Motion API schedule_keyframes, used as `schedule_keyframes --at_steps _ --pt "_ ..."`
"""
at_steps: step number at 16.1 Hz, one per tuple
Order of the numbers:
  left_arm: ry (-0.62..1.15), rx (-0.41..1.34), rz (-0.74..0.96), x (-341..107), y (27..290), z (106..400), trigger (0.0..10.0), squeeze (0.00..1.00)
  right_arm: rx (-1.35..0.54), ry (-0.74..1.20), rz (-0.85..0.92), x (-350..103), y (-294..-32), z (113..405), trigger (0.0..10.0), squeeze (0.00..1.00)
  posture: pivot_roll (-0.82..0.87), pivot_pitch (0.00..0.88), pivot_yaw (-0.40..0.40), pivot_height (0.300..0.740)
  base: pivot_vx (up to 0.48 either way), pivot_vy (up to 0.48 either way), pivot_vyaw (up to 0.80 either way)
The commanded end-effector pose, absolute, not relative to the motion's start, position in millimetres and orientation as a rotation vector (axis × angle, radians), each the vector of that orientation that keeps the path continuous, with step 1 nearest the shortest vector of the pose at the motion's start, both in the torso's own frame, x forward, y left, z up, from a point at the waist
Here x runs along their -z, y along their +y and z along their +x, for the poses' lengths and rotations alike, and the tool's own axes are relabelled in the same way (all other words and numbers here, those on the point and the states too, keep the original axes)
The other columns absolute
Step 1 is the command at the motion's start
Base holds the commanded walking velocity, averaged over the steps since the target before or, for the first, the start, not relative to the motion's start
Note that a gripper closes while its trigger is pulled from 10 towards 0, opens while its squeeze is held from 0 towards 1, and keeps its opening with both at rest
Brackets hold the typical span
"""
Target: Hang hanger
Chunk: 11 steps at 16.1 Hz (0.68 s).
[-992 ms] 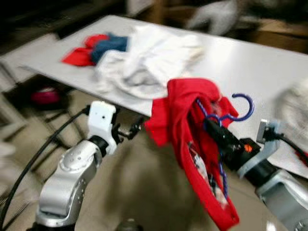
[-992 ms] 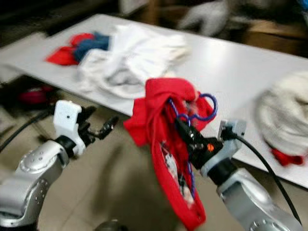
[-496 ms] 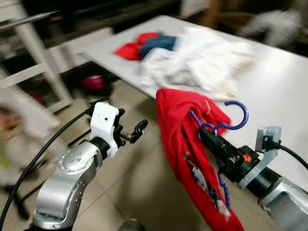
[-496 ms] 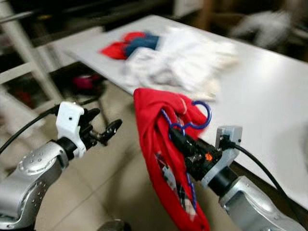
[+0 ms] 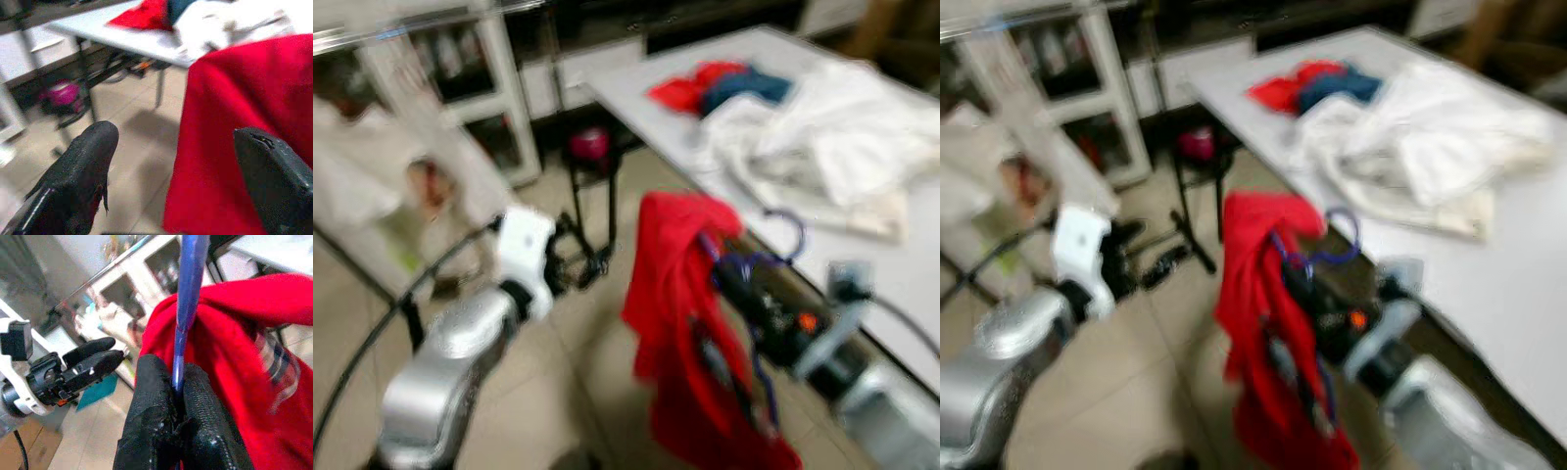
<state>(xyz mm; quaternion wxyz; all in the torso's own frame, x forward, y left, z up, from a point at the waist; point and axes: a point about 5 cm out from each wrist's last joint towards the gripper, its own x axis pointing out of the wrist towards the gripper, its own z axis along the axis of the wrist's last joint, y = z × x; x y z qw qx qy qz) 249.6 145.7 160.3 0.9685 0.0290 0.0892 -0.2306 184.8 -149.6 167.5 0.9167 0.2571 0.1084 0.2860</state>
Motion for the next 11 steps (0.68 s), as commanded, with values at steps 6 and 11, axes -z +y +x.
schedule_keyframes --at_steps 6,11 --pt "0.179 0.465 0.069 -159.7 138.5 256.3 10.0 0.0 -0.358 0.155 0.42 -162.9 -156.7 218.4 10.0 0.0 -0.02 0.044 0.016 0.74 0.0 0.0 0.8" --pt "0.176 0.456 0.077 -157.3 135.8 258.2 10.0 0.0 -0.268 0.159 0.396 -156.8 -155.9 231.4 10.0 0.0 -0.03 0.039 -0.002 0.74 0.0 0.0 0.8"
